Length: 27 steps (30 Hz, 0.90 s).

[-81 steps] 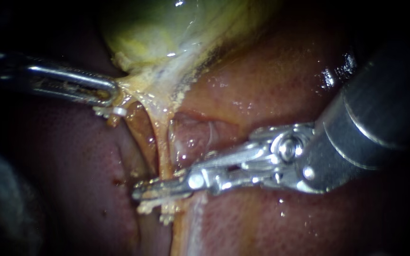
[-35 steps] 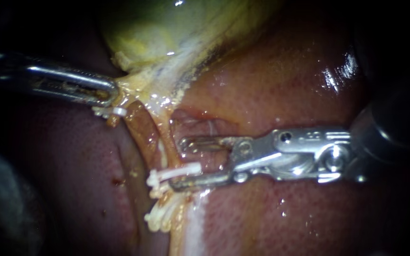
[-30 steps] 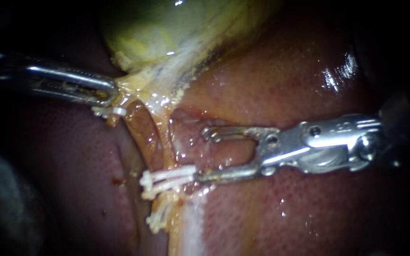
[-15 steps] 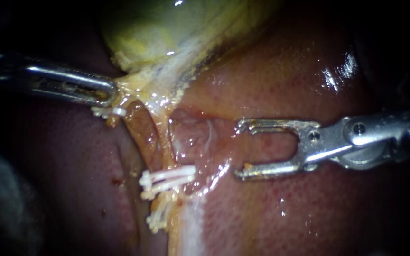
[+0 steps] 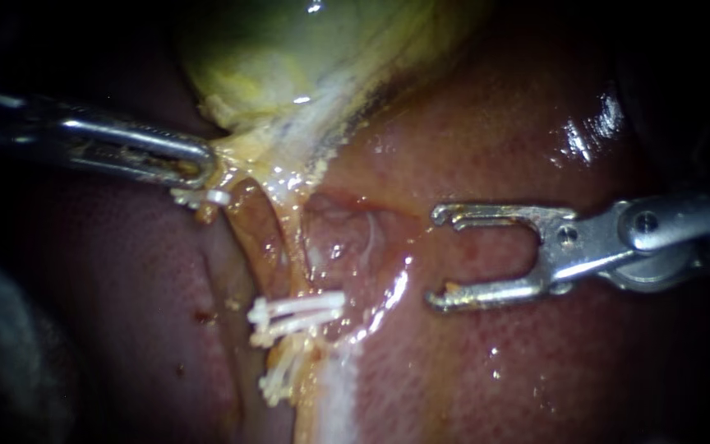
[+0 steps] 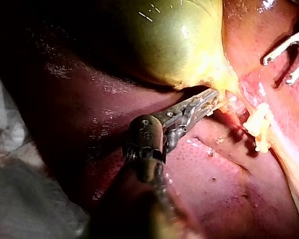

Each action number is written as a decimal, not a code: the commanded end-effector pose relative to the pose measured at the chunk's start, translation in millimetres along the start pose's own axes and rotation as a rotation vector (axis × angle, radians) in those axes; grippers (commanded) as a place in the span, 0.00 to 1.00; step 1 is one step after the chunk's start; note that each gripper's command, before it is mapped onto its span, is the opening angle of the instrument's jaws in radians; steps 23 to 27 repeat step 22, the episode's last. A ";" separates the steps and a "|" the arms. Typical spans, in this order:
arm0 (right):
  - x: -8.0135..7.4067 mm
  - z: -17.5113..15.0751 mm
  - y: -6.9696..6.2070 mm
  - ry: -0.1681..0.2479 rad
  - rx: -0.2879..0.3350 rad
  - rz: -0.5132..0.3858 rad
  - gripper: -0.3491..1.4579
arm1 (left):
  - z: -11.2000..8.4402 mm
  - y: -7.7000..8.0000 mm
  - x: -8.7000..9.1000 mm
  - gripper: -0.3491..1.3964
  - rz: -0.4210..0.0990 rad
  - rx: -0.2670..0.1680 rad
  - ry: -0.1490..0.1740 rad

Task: Going back second clip right tube

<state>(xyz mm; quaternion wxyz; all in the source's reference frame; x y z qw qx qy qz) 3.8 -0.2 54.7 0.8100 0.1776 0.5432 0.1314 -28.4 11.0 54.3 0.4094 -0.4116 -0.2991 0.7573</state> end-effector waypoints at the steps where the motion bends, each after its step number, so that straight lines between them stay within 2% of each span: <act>1: 0.0 -0.1 0.0 0.000 0.001 0.001 0.47 | 0.5 -0.2 0.0 0.00 0.000 0.002 0.000; 12: -0.2 -0.6 -0.2 0.001 0.003 -0.006 0.47 | 4.0 -1.1 -0.6 0.00 0.007 -0.011 -0.008; 27: -0.1 -0.8 -0.2 0.001 0.003 -0.006 0.47 | 4.2 -1.3 -0.8 0.00 0.008 -0.011 -0.008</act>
